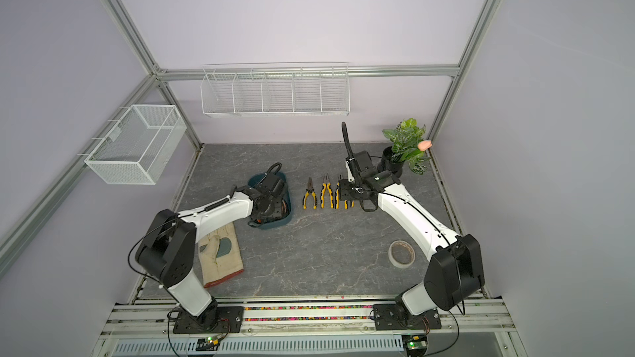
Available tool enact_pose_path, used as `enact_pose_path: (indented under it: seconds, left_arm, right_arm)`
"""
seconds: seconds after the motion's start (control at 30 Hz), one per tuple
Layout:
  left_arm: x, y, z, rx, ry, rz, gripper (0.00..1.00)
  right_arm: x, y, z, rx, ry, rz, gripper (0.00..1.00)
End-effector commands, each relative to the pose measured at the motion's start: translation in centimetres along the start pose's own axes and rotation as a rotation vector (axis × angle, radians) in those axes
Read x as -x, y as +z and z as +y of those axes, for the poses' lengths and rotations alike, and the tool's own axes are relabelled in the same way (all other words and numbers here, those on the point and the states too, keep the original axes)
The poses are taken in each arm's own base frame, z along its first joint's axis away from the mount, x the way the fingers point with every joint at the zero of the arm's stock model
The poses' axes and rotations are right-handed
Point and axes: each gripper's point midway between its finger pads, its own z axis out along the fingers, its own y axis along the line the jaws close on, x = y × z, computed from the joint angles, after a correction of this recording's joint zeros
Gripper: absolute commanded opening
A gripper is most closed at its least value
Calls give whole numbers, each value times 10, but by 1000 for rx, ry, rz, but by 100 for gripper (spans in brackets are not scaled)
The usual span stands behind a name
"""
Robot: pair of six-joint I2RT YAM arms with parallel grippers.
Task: Take the pliers out of the storage box
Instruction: Pick up the pliers from the storage box.
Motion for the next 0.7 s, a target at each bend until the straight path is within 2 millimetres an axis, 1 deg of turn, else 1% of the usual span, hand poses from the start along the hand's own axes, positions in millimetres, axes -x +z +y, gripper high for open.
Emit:
enact_pose_path:
  seconds: [0.0,0.03,0.07,0.2,0.3,0.37,0.47,0.6,0.67]
  left_arm:
    - [32,-45,12,6,18,-167,0]
    - [35,-54,13,2,23,-191,0]
    - [36,-63,11,-21,37,-216,0]
    - [28,-93,-11,-111,157,-340,0]
    - [15,-101,-21,-120,210,-399,0]
    - [9,-108,-26,-88,257,-453,0]
    - [1,-114,-35,-43,322,-506,0]
    - [2,-117,-37,66,358,-556,0]
    - [1,-121,-43,108,388,-590,0]
  right_arm:
    - [-2,3,4,14,7,23,53]
    - [-2,3,7,22,6,30,53]
    - [-2,4,9,31,5,42,53]
    - [-3,3,35,107,2,69,53]
    - [4,-4,63,238,56,61,54]
    - [11,-10,82,319,87,52,54]
    - [18,-13,104,394,108,77,54]
    - [24,-18,123,402,95,80,54]
    - [25,-16,132,397,94,93,54]
